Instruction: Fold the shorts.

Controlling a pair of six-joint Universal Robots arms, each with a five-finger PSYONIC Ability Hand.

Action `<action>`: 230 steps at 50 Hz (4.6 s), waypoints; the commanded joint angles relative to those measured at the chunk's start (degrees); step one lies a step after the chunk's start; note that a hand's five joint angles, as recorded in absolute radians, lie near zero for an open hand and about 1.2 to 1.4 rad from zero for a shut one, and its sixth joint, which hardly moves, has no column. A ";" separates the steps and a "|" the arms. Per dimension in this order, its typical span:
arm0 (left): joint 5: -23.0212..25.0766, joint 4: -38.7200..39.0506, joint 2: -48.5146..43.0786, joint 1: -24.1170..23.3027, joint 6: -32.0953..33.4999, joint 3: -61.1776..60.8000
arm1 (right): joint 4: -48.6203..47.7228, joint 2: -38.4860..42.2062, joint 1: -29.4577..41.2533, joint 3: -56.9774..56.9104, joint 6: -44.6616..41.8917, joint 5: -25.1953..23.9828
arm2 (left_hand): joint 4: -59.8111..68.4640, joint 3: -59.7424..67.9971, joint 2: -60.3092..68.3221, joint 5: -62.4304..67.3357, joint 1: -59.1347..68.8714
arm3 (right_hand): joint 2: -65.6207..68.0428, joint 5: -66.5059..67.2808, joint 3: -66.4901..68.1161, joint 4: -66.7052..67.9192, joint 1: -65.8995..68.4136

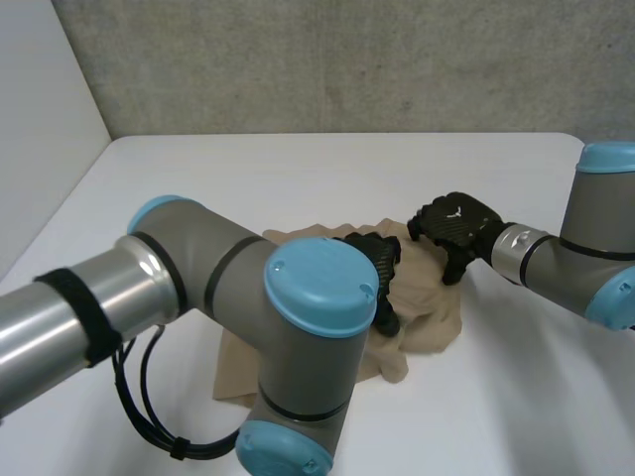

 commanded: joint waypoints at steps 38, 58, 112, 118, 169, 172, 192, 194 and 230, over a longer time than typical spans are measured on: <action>12.05 35.88 29.75 25.57 32.93 -35.76 | -8.78 -21.63 10.67 2.98 15.84 16.92 | 54.26 53.91 53.88 54.11 53.76 | 49.48 50.10 49.04 49.06 52.51; 11.26 22.26 35.12 22.77 25.38 -50.66 | -2.97 -23.57 10.58 21.10 16.25 16.39 | 1.48 1.13 1.10 1.33 0.98 | 49.48 50.10 49.04 49.06 52.51; 0.80 5.03 20.98 23.82 -9.69 -42.06 | -7.98 -24.71 11.63 25.59 20.75 17.53 | 9.37 9.02 8.99 9.22 8.87 | 49.48 50.10 49.04 49.06 52.51; 0.80 4.76 16.58 22.42 -10.75 -37.31 | -8.07 -24.97 11.46 25.67 20.74 17.53 | 9.20 8.85 8.83 9.05 8.71 | 49.48 50.10 49.04 49.06 52.51; 9.68 -0.69 50.17 32.61 22.30 -25.78 | 15.75 -31.22 10.93 -10.01 15.30 18.67 | 54.26 53.91 53.88 54.11 53.76 | 49.48 50.10 49.04 49.06 52.51; 9.59 0.19 42.54 32.52 22.30 -26.84 | 15.31 -26.14 11.55 -8.70 14.60 18.93 | 54.26 53.91 53.88 54.11 53.76 | 49.48 50.10 49.04 49.06 52.51; 9.50 18.81 -3.26 31.91 29.24 9.69 | -9.55 4.55 11.28 -23.62 11.17 26.41 | 54.26 53.91 53.88 54.11 53.76 | 49.48 50.10 49.04 49.06 52.51; 9.59 19.44 -4.60 31.82 29.51 11.48 | -10.26 5.95 11.28 -25.46 10.56 26.41 | 54.26 53.91 53.88 54.11 53.76 | 49.48 50.10 49.04 49.06 52.51; 9.33 9.52 36.15 27.07 26.70 -40.26 | 30.18 -5.98 6.54 -16.46 5.28 15.42 | -13.34 -13.69 -13.72 -13.49 -13.84 | -13.38 -12.75 -13.82 -13.79 -10.34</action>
